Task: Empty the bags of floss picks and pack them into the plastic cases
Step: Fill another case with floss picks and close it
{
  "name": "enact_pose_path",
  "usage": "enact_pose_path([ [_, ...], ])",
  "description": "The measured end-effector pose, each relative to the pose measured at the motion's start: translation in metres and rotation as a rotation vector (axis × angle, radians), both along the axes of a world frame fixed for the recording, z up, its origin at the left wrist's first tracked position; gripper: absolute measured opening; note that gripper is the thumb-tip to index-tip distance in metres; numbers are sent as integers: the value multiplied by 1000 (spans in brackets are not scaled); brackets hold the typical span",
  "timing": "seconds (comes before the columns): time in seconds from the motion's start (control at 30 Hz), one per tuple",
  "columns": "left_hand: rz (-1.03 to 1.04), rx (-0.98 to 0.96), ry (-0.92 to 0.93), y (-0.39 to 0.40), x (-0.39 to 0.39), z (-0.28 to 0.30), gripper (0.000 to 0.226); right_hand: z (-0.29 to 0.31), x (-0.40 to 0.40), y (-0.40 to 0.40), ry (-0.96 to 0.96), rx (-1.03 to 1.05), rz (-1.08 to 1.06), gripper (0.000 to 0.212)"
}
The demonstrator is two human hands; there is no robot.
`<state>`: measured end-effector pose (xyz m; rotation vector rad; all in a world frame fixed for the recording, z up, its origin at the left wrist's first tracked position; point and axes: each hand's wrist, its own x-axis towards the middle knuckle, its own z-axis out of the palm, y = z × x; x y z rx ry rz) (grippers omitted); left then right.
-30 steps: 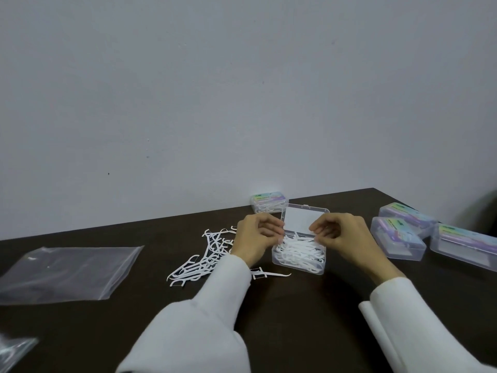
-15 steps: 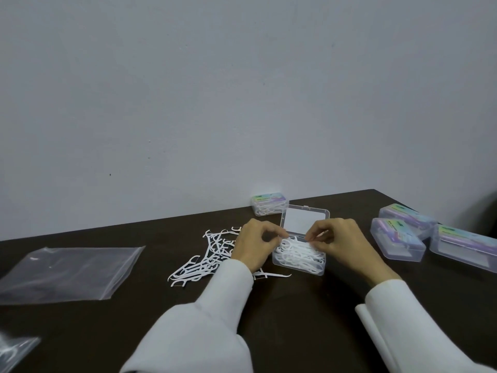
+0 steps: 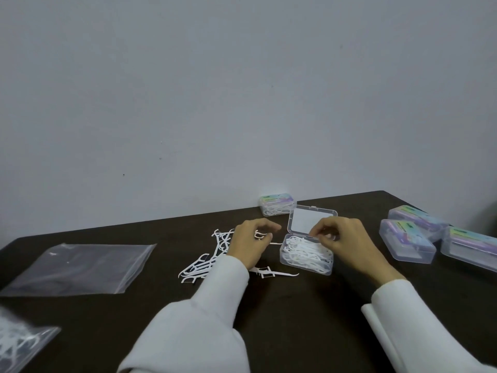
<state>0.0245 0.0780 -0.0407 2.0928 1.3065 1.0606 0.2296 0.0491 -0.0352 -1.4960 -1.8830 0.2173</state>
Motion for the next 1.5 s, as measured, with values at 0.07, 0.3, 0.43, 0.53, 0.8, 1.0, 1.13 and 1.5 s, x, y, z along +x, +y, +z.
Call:
enact_pose_path([
  [0.07, 17, -29, -9, -2, -12, 1, 25, 2, -8, -3, -13, 12, 28, 17],
  [0.3, 107, -6, 133, -15, -72, -1, 21, 10, -60, -24, -471, -2, 136, 26],
  [0.43, 209, 0, 304, -23, -109, -12, 29, 8, -79, -30, -754, -86, 83, 37],
  [0.53, 211, -82, 383, -28, -130, -16, 41, 10, -83, -32, -791, -86, 53, 25],
  [0.8, 189, -134, 405, -30, -141, -17, 46, 4, -91, -30, -690, -59, 76, 21],
  [1.0, 148, -105, 355, -27, -127, -16, 31, -6, -111, -19, -567, 39, 160, 20],
  [1.13, 158, -83, 352, -24, -126, -15, 31, -8, -118, -11, -498, 43, 174, 28],
  [1.5, 184, 65, 718, -22, -116, -11, 28, -2, -148, 6, -595, -88, 16, 31],
])
